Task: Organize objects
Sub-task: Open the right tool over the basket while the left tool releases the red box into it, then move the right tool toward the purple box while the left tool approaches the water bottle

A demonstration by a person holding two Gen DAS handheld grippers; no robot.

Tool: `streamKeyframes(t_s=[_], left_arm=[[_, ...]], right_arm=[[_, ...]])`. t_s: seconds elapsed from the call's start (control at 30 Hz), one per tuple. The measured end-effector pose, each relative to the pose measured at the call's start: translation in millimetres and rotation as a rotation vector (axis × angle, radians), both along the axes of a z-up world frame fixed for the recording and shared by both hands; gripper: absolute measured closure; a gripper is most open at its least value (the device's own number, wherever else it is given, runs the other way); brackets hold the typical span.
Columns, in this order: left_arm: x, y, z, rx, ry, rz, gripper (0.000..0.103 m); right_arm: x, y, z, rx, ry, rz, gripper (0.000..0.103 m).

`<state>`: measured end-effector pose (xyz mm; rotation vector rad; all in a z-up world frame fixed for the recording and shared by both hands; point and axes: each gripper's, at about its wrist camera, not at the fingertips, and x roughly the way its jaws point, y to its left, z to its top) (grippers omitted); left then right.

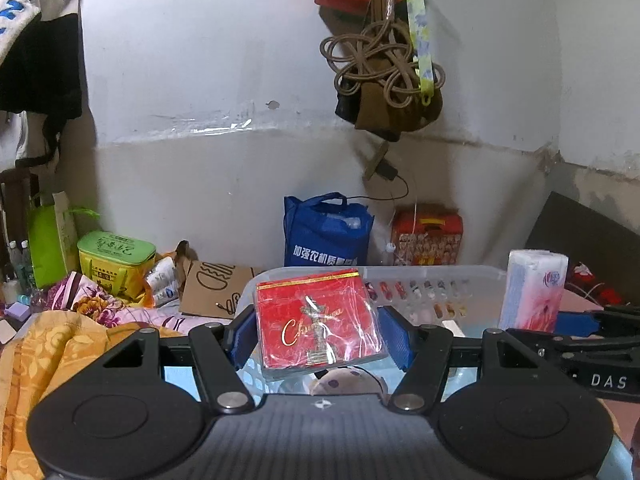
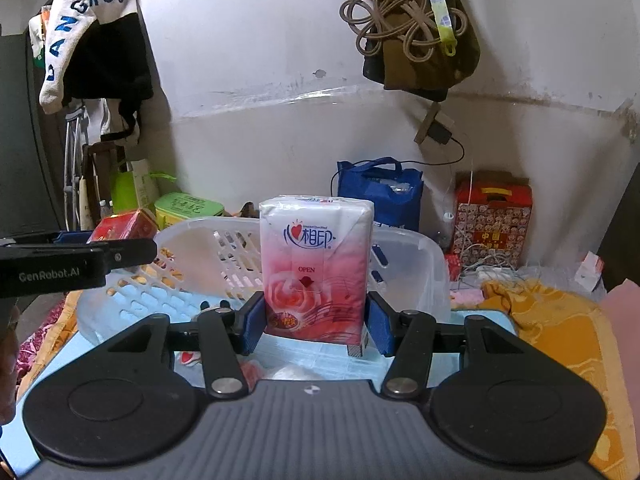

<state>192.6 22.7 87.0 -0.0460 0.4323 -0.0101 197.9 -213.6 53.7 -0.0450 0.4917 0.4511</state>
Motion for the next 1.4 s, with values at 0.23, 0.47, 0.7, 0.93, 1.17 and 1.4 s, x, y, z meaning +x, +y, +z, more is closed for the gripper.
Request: streamKeyframes(t_s=[0.23,0.47,0.7,0.93,1.17,1.4], left_arm=[[8,-11,-4,0.036,0.007,-0.004,0.035],[9,-15,-9,0.087,-0.023,0.002,0.013],[-24,-3,3,0.055,-0.118,0.030,0.013],[-85,1,-22,0.048,-0.122,-0.019,0.004],[-96,-10,-53,0.095,-0.005,-0.080,0.004],[-63,-17,-92,0.191,0.124,-0.040,0.004]], right_arm=[[5,6,-4,-0.025,0.007,0.008,0.047],[3,0,1,0.010,-0.039,-0.031,0.000],[-37,-21,1,0.094,-0.106,-0.085,0.000],[-92,-34,-1,0.151,-0.111,-0.001,0.000],[-102,-20,-27,0.084,-0.080,0.024,0.000],[-76,-16,-58,0.050,0.065,-0.003,0.000]])
